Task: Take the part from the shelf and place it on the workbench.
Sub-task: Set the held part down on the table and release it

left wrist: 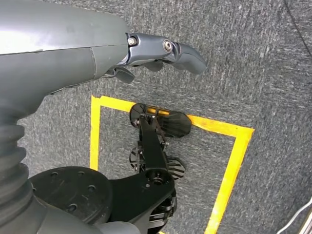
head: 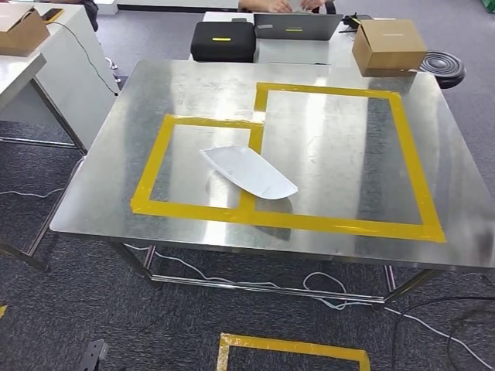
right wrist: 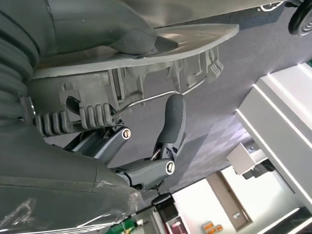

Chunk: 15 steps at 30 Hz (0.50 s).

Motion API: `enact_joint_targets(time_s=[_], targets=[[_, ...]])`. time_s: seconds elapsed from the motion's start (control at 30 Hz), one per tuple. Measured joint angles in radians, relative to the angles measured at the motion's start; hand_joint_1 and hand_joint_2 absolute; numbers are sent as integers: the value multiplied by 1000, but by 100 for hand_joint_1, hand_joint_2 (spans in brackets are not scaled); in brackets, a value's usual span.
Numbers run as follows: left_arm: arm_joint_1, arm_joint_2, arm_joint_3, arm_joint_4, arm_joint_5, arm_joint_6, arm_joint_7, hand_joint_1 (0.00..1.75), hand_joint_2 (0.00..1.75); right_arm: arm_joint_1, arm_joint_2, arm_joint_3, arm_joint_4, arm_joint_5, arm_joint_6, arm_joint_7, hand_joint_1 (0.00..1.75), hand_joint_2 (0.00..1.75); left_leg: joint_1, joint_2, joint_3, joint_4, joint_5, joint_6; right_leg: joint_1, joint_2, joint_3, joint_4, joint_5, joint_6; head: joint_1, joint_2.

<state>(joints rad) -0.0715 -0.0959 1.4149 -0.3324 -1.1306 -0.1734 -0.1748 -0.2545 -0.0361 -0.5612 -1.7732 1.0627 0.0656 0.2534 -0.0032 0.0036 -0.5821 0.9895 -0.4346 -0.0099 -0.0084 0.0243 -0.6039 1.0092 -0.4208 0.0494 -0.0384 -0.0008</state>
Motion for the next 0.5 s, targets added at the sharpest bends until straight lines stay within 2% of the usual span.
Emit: enact_joint_targets(time_s=[0.2, 0.5], targets=[[0, 3, -2, 5, -13, -13, -2, 0, 175, -64, -44, 88, 81, 225, 11, -14, 175, 175, 0, 0, -1, 0, 1, -1, 0, 0, -1, 1, 1, -1, 0, 0], [0, 3, -3, 10, -15, -15, -2, 0, 175, -100, -66, 148, 131, 255, 10, -20, 175, 175, 0, -1, -2, 0, 2, -1, 0, -2, -2, 1, 1, -1, 0, 0]])
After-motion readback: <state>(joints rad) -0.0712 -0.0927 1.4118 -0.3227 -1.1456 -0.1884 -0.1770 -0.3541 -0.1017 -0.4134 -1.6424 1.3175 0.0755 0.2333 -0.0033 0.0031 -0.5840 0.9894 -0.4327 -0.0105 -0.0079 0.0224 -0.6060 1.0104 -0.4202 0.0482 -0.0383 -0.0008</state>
